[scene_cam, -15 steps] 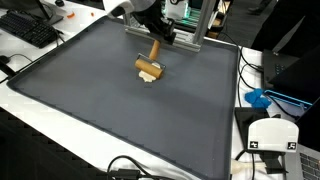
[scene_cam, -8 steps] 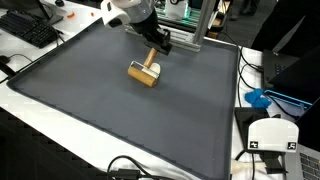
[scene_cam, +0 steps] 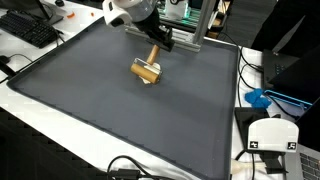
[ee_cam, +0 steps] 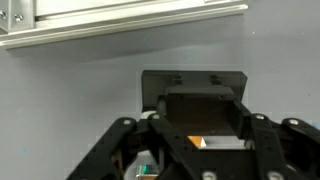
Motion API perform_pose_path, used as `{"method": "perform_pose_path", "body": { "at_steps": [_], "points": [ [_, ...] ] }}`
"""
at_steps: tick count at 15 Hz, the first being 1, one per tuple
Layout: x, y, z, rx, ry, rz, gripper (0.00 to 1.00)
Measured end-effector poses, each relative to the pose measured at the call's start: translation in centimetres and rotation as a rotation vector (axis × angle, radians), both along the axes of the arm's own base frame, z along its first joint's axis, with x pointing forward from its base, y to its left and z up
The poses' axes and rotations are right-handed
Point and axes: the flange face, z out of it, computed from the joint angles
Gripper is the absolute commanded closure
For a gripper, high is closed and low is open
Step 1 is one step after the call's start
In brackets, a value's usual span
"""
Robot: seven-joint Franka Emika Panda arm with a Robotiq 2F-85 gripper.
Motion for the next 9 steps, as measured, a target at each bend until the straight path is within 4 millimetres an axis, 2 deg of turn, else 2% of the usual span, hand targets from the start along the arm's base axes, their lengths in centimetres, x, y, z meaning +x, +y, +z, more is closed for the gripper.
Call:
{"method": "perform_pose_path", "body": {
  "at_steps": [9],
  "points": [
    [-1.5, 0.1, 0.2, 0.002, 0.115, 0.017, 0.65]
  ]
}}
